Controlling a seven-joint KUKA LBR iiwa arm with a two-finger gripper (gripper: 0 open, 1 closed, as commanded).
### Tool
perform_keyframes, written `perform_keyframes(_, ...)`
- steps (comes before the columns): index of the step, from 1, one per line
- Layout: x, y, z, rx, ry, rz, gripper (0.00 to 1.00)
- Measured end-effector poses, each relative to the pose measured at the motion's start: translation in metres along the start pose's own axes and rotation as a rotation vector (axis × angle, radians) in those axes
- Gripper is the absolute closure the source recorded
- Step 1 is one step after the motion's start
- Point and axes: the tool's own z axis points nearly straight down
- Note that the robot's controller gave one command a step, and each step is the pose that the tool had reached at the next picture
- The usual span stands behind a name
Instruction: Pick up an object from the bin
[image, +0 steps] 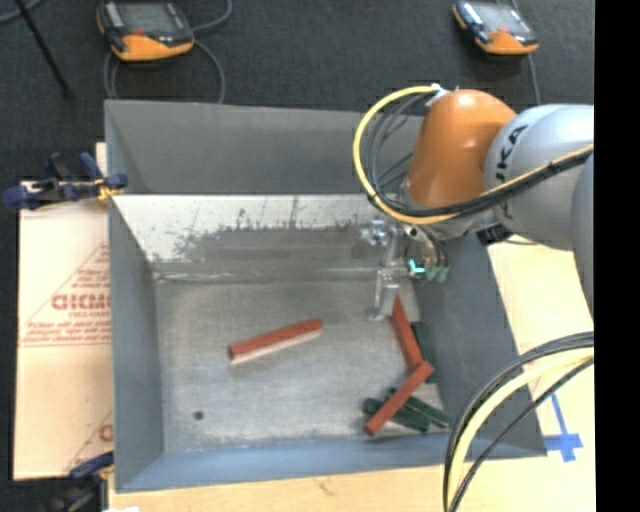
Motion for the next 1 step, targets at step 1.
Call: perform_keyframes(1, 0.0222, 0.0524, 0.0745, -0.002, -0.001, -0.05, 0.0)
